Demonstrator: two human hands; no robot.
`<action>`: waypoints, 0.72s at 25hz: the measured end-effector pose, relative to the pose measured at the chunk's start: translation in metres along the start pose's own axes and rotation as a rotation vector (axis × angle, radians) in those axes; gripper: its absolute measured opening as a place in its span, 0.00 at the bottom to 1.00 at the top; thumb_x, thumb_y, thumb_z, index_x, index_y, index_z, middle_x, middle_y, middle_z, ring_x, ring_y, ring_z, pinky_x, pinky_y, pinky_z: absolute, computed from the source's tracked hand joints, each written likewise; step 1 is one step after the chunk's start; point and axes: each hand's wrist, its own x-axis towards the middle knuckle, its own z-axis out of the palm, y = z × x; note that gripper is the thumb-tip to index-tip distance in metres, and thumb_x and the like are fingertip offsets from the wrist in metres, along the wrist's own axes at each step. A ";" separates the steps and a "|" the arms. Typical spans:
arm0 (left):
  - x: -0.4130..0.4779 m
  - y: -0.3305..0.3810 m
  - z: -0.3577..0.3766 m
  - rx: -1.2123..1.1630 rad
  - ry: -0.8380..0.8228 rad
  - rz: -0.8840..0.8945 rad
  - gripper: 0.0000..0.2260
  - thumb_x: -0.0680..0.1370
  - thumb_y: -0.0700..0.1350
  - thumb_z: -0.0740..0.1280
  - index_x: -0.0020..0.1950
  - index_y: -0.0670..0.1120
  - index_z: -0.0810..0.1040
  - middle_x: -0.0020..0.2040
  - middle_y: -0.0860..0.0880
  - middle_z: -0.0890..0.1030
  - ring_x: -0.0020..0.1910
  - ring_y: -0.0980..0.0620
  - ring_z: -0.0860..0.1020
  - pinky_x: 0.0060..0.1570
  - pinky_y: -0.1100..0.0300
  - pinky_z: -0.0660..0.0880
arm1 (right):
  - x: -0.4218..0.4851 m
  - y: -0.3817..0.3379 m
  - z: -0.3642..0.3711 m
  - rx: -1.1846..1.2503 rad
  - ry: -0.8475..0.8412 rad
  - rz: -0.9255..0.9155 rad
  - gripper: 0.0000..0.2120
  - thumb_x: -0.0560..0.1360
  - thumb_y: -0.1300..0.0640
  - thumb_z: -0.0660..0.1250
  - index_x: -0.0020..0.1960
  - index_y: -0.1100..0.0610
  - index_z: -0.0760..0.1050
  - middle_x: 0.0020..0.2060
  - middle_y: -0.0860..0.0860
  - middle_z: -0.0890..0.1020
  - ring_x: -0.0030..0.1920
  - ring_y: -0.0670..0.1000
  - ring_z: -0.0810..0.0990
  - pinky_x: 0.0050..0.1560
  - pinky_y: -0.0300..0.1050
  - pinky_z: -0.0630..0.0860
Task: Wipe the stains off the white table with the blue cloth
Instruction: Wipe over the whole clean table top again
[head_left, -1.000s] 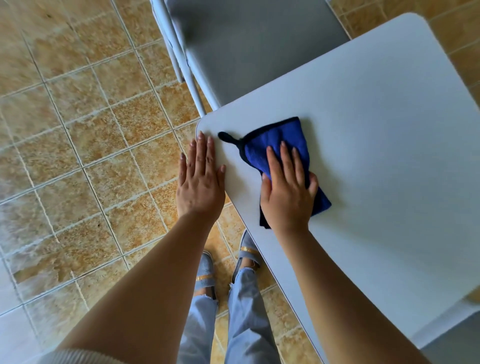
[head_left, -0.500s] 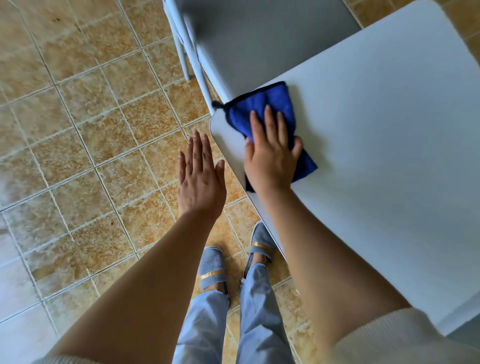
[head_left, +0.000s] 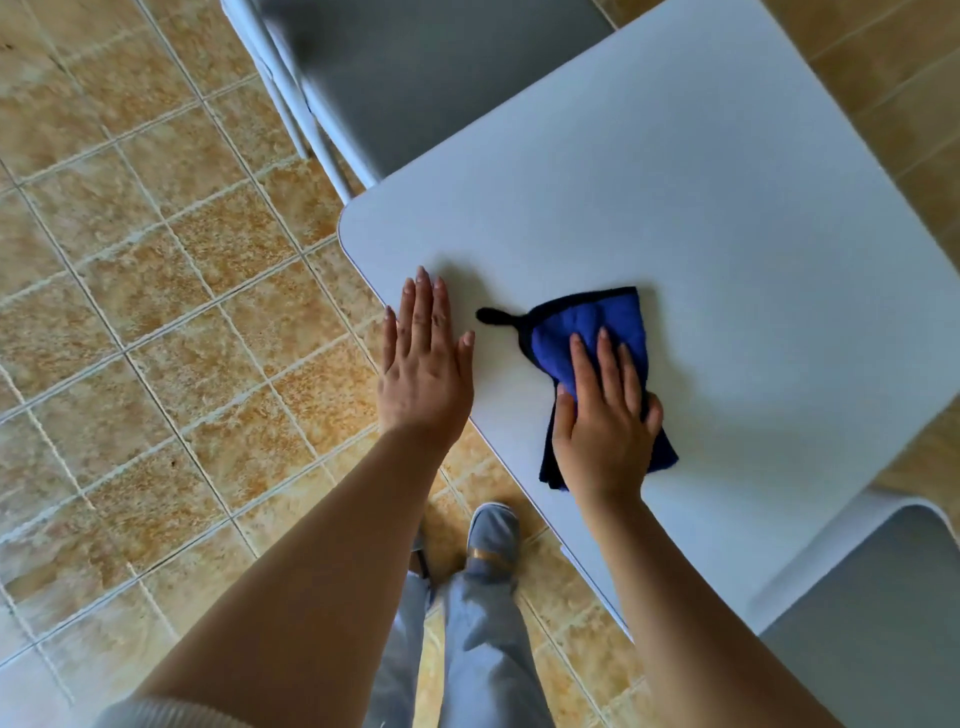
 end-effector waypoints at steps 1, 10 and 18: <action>-0.003 0.007 0.005 0.010 -0.006 0.029 0.28 0.81 0.55 0.40 0.80 0.44 0.46 0.80 0.47 0.45 0.78 0.53 0.42 0.76 0.54 0.39 | 0.012 0.000 0.002 0.029 0.023 0.103 0.24 0.79 0.49 0.60 0.75 0.48 0.68 0.75 0.50 0.68 0.73 0.52 0.69 0.60 0.56 0.69; -0.030 0.055 0.037 0.033 0.045 0.052 0.27 0.82 0.53 0.41 0.79 0.42 0.48 0.80 0.46 0.48 0.78 0.52 0.45 0.76 0.54 0.41 | -0.059 0.023 -0.004 0.114 -0.024 -0.004 0.25 0.81 0.49 0.58 0.77 0.48 0.63 0.78 0.48 0.63 0.77 0.51 0.61 0.67 0.58 0.64; -0.062 0.113 0.071 0.070 0.011 0.160 0.27 0.82 0.54 0.42 0.79 0.42 0.49 0.80 0.46 0.49 0.78 0.50 0.46 0.76 0.53 0.42 | -0.084 0.144 -0.009 0.022 0.022 0.270 0.24 0.79 0.50 0.59 0.75 0.48 0.67 0.76 0.50 0.67 0.74 0.53 0.67 0.62 0.57 0.68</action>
